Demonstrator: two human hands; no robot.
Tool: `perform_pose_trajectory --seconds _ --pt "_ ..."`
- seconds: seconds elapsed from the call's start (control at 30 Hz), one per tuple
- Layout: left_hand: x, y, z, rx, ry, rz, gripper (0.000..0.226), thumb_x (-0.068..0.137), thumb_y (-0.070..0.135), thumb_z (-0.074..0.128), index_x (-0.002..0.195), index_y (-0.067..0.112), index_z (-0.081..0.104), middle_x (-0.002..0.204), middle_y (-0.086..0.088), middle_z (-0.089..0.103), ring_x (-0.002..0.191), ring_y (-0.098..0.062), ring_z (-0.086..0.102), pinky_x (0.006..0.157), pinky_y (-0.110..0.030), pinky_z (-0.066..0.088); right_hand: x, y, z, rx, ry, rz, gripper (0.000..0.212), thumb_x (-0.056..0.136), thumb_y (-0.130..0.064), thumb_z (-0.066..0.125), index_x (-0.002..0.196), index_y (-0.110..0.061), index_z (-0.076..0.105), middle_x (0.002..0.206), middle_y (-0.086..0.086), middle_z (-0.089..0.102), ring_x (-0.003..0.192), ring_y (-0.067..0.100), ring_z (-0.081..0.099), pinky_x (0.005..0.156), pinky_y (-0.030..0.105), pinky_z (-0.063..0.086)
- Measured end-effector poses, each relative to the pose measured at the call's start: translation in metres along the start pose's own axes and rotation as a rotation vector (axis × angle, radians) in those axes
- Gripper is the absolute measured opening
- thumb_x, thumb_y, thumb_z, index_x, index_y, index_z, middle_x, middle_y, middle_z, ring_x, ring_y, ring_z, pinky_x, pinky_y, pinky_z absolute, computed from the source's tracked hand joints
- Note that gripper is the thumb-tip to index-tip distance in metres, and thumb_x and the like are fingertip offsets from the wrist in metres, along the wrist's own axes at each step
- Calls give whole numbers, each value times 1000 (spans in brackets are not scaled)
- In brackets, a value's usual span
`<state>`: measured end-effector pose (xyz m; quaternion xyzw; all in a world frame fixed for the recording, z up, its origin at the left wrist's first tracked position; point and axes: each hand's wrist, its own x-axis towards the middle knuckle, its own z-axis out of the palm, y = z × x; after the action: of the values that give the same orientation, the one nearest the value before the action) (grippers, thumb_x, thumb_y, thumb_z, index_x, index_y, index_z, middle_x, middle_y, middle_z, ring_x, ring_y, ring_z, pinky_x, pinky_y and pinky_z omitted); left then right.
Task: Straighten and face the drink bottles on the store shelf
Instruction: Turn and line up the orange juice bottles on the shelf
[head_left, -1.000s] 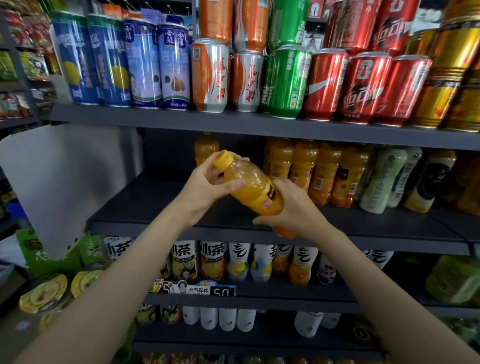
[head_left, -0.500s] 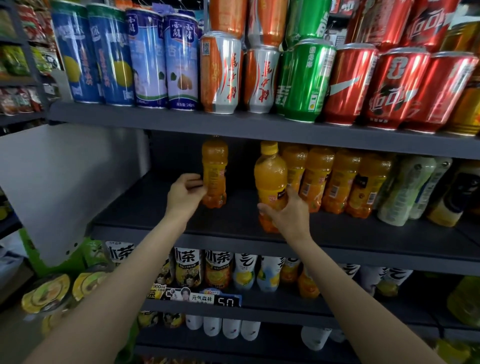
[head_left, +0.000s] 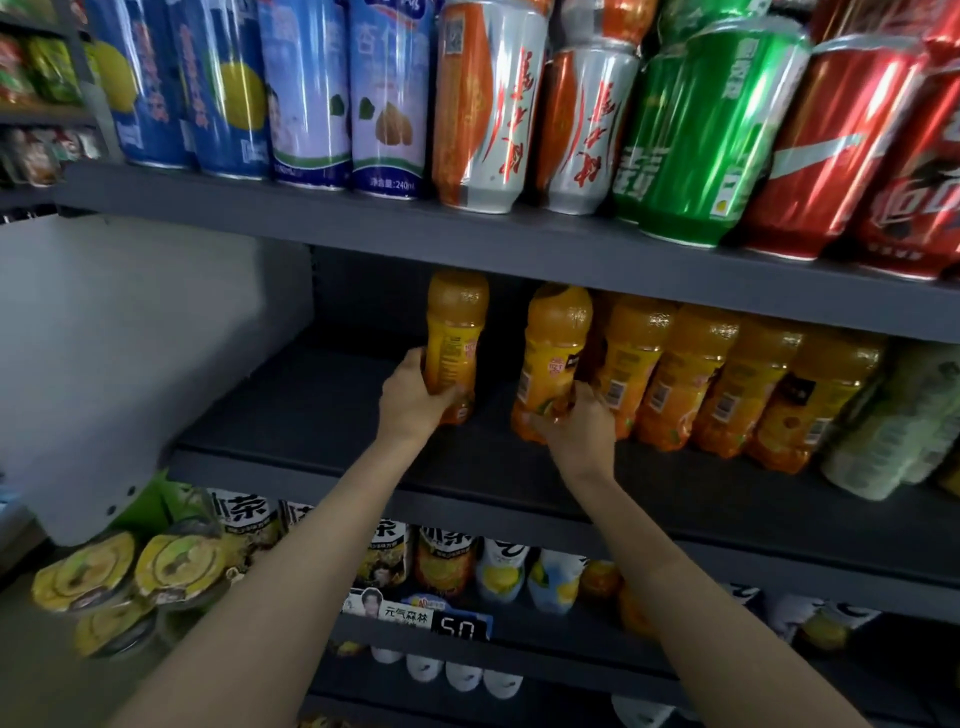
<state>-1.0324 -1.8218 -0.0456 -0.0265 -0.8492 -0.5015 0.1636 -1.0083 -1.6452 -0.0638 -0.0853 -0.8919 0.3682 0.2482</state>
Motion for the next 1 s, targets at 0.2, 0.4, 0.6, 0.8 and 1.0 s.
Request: perform_pose_trajectory --seconds 0.2,0.4,0.6,0.8,1.0 --pt "0 -7 0 -9 17 36 62 79 24 74 131 7 45 120 -10 61 111 -23 57 89 -27 43 33 -19 25 36 7 115 49 80 -21 75 119 -2 51 120 16 59 112 32 56 88 37 45" --pt "0 -6 -2 11 12 38 61 79 23 74 130 8 46 120 -9 61 111 -22 57 84 -21 40 53 -25 32 63 -57 186 48 84 -21 71 122 -3 49 122 18 57 113 34 56 88 39 46" --pt "3 -2 -4 -55 -79 -15 63 78 19 75 133 11 44 125 -7 57 116 -20 53 93 -26 40 30 -6 11 67 -20 -4 47 86 -11 68 127 0 48 121 17 59 112 28 57 89 32 49" --pt "5 14 20 -149 -243 -11 62 80 15 72 134 12 43 130 -8 55 120 -21 51 99 -32 42 0 7 -31 -13 392 -268 45 79 2 69 119 5 49 124 24 45 117 36 45 97 36 43" --pt "6 22 45 -186 -304 -13 64 83 18 69 139 14 38 134 -8 52 125 -23 48 105 -41 39 9 18 -39 8 177 -45 85 84 -10 68 147 -1 12 149 19 26 139 32 28 113 41 31"
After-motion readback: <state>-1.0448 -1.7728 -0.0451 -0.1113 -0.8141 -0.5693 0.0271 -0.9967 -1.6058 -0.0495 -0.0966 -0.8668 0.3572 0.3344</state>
